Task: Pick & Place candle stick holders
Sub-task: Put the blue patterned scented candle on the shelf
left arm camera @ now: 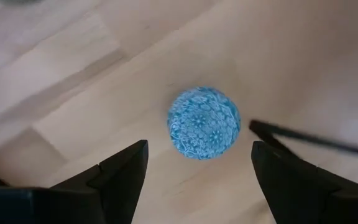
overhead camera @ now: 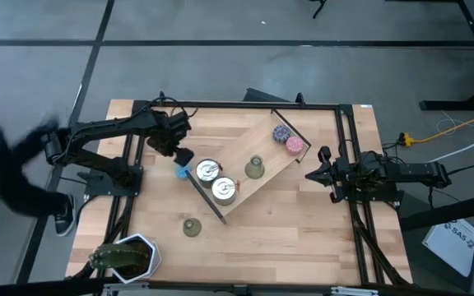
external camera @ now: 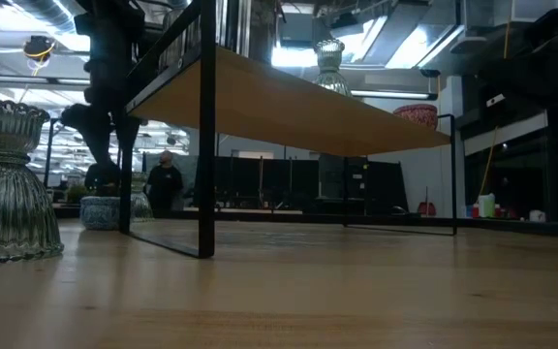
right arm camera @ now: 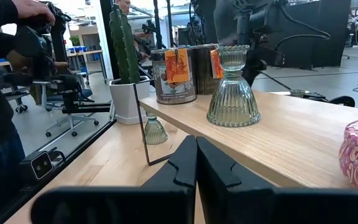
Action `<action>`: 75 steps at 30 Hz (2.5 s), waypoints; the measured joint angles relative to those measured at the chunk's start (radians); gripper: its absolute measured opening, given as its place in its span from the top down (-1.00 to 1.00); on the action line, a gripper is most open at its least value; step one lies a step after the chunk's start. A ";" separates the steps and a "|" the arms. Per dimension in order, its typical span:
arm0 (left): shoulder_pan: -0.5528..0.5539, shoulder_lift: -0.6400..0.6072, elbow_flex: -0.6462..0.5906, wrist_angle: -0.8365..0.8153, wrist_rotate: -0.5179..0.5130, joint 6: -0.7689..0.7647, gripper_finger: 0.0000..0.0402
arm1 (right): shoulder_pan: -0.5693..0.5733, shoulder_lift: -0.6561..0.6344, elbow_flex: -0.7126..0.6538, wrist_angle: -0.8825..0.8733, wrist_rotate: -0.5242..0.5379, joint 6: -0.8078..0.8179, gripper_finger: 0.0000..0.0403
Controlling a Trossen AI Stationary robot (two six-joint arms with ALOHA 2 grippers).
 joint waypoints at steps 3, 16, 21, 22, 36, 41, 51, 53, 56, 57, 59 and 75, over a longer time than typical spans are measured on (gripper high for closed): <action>0.000 0.000 0.000 -0.003 -0.034 -0.150 -0.41 | 0.000 0.000 0.000 0.000 0.000 0.000 0.95; -0.082 0.000 0.000 -0.003 -0.095 -0.734 -0.41 | 0.000 0.000 0.000 0.000 0.000 0.000 0.95; -0.158 0.000 0.000 -0.003 -0.114 -0.896 -0.44 | 0.000 0.000 0.000 0.000 0.000 0.000 0.95; -0.171 0.000 0.000 -0.003 -0.130 -0.928 -0.46 | 0.000 0.000 0.000 0.000 0.000 0.000 0.95; -0.214 0.038 0.000 -0.006 -0.131 -1.206 -0.91 | 0.000 0.000 0.000 0.000 0.000 0.000 0.95; -0.214 0.085 -0.001 -0.005 -0.101 -1.210 -0.97 | 0.000 0.000 0.000 0.000 0.000 0.000 0.95; -0.213 0.116 -0.071 0.116 -0.082 -1.210 -0.98 | 0.000 0.000 0.000 0.000 0.000 0.000 0.95; -0.214 0.116 -0.078 0.124 -0.083 -1.209 -0.98 | 0.000 0.000 0.000 0.000 0.000 0.000 0.95; -0.214 0.116 -0.078 0.129 -0.090 -1.202 -0.98 | 0.000 0.000 0.000 0.000 0.000 0.000 0.95; -0.214 0.115 -0.078 0.129 -0.091 -1.200 -0.98 | 0.000 0.000 0.000 0.000 0.000 0.000 0.95; -0.213 0.114 -0.078 0.129 -0.100 -1.195 -0.98 | 0.000 0.000 0.000 0.000 0.000 0.000 0.95; -0.203 0.125 -0.190 0.292 -0.145 -1.211 -0.98 | 0.000 0.000 0.000 0.000 0.000 0.000 0.95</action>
